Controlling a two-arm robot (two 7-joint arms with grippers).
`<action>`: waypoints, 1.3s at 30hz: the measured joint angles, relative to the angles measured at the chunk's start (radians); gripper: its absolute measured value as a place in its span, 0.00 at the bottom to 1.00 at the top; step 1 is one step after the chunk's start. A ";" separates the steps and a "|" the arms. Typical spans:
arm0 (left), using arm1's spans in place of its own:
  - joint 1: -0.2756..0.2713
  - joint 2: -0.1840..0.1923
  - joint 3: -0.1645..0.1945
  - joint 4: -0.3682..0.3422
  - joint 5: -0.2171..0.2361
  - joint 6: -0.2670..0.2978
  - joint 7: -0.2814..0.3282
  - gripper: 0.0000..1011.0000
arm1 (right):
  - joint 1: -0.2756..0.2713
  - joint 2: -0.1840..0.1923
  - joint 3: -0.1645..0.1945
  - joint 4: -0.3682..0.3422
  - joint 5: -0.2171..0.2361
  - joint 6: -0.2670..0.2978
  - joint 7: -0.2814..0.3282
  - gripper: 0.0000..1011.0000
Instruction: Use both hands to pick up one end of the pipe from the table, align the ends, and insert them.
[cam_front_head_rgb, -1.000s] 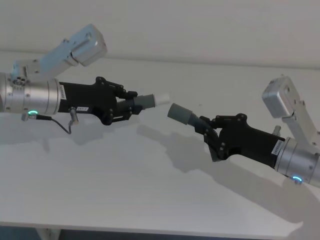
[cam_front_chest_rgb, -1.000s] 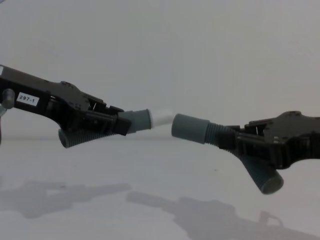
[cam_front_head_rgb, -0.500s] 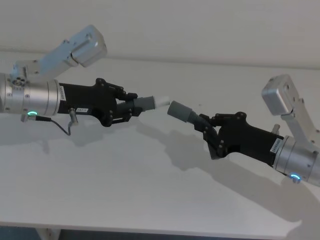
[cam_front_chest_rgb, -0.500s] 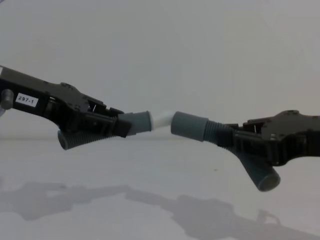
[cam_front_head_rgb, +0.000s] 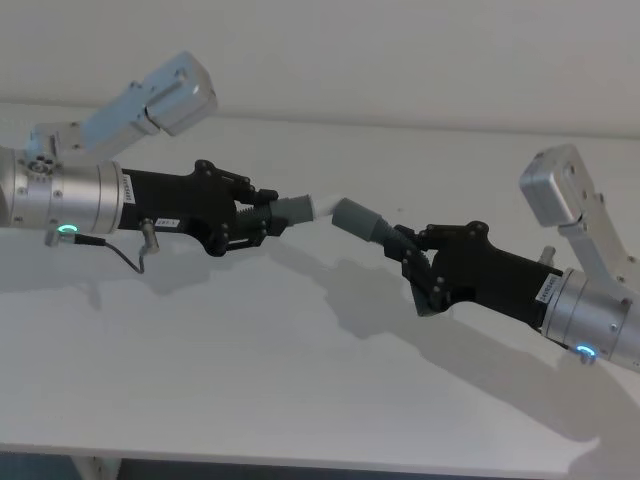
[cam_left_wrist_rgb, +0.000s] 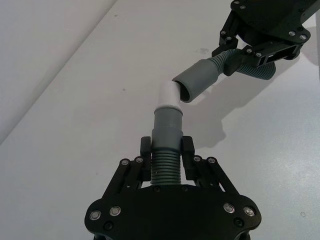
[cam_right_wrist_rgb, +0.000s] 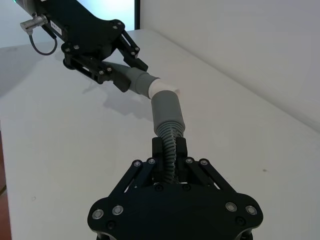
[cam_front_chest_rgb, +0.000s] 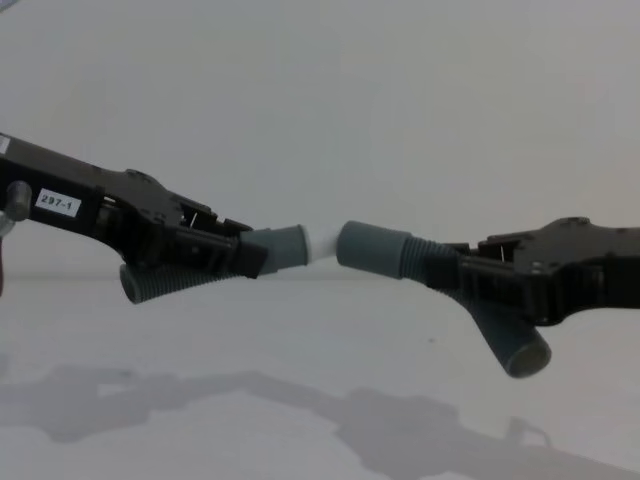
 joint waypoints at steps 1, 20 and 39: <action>-0.001 0.000 0.002 0.001 -0.003 0.001 0.000 0.34 | 0.001 0.000 -0.001 0.000 0.000 0.000 0.000 0.14; -0.008 0.007 0.018 0.003 -0.025 0.002 -0.005 0.34 | 0.030 -0.005 -0.024 0.026 0.016 0.005 -0.005 0.14; -0.025 0.023 0.036 0.008 -0.039 -0.001 -0.021 0.34 | 0.061 0.001 -0.045 0.058 0.031 -0.017 0.012 0.14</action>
